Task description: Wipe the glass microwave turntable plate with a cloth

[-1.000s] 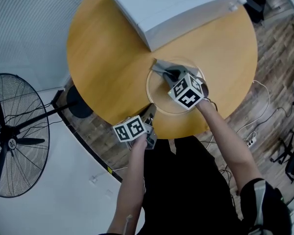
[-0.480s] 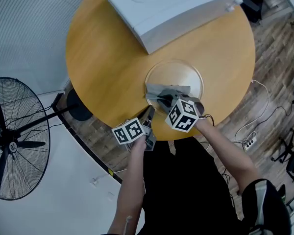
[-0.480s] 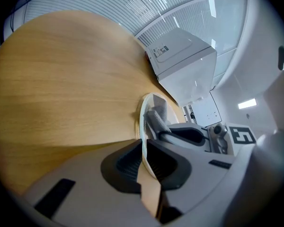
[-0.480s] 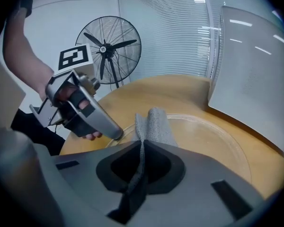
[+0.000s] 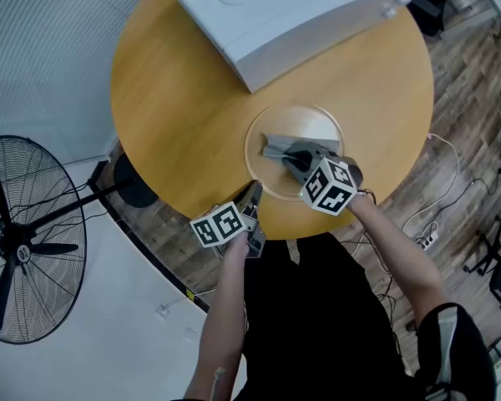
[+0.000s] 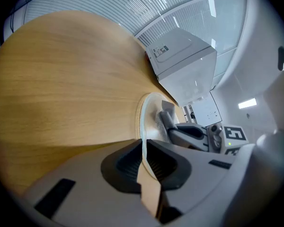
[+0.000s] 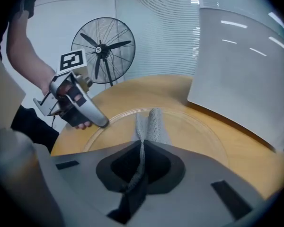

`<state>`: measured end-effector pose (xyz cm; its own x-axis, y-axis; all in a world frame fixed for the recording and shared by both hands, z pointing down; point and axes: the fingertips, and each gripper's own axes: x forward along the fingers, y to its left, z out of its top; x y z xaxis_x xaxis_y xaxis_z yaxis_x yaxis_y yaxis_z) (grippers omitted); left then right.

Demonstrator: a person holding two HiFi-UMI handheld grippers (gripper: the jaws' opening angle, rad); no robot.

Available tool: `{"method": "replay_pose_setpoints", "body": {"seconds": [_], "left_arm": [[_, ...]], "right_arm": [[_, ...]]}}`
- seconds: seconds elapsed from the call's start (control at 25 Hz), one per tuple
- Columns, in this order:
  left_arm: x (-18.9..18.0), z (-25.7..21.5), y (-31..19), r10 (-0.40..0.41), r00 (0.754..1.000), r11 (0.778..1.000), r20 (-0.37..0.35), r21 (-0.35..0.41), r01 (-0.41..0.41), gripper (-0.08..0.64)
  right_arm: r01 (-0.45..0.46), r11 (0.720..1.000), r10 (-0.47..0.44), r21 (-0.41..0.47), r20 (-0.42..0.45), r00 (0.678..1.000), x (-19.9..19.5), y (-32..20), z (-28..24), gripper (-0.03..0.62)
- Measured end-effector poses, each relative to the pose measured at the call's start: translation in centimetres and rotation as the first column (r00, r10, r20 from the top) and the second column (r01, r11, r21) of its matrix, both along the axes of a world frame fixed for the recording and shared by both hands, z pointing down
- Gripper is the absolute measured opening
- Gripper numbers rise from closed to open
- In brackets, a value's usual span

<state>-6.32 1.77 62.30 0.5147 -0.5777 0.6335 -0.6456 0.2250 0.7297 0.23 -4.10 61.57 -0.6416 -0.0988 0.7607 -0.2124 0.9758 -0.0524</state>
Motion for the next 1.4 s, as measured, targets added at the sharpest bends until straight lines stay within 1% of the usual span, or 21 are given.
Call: {"method": "replay_pose_setpoints", "body": {"seconds": [0.16,0.28,0.4,0.52,0.64,0.76,0.88,1.04,1.24,1.4], "left_arm": [[0.0,0.0,0.1,0.0,1.0,1.0,-0.003,0.001,0.0,0.025],[0.1,0.0,0.1,0.001,1.0,1.0,-0.002,0.003,-0.001,0.025],[0.0,0.0,0.1,0.0,1.0,1.0,-0.006,0.003,0.0,0.025],[0.0,-0.1,0.0,0.0,1.0,1.0,-0.008,0.002,0.0,0.025],[0.1,-0.1,0.0,0.0,1.0,1.0,-0.009,0.001,0.0,0.025],[0.1,0.0,0.0,-0.001,1.0,1.0,-0.01,0.0,0.001,0.025],[0.1,0.0,0.0,-0.002,1.0,1.0,-0.01,-0.001,0.002,0.025],[0.0,0.0,0.1,-0.003,1.0,1.0,-0.008,-0.002,0.003,0.025],[-0.1,0.0,0.0,-0.001,1.0,1.0,-0.003,0.0,0.001,0.025],[-0.1,0.0,0.1,-0.002,1.0,1.0,-0.003,-0.001,0.002,0.025]], "right_arm": [[-0.116,0.992,0.116,0.055,-0.004,0.993,0.9,-4.4,-0.1,0.023],[-0.178,0.981,0.179,0.081,-0.012,0.984,1.8,-7.1,-0.1,0.025],[-0.214,0.971,0.218,0.109,-0.029,0.976,3.0,-9.3,-0.1,0.025],[-0.236,0.959,0.248,0.156,-0.064,0.967,4.6,-11.1,-0.2,0.025],[-0.254,0.948,0.273,0.192,-0.08,0.959,5.8,-11.6,-0.4,0.024],[-0.268,0.944,0.286,0.191,-0.072,0.956,6.0,-10.3,-0.3,0.021],[-0.261,0.949,0.276,0.176,-0.063,0.959,5.4,-8.0,-0.3,0.02],[-0.252,0.965,0.254,0.071,-0.02,0.967,3.5,-3.5,-0.3,0.021],[-0.198,0.98,0.198,-0.022,0.005,0.98,1.1,2.0,-0.1,0.026],[-0.119,0.99,0.12,-0.07,0.01,0.993,-0.5,6.2,0.0,0.026]]}}
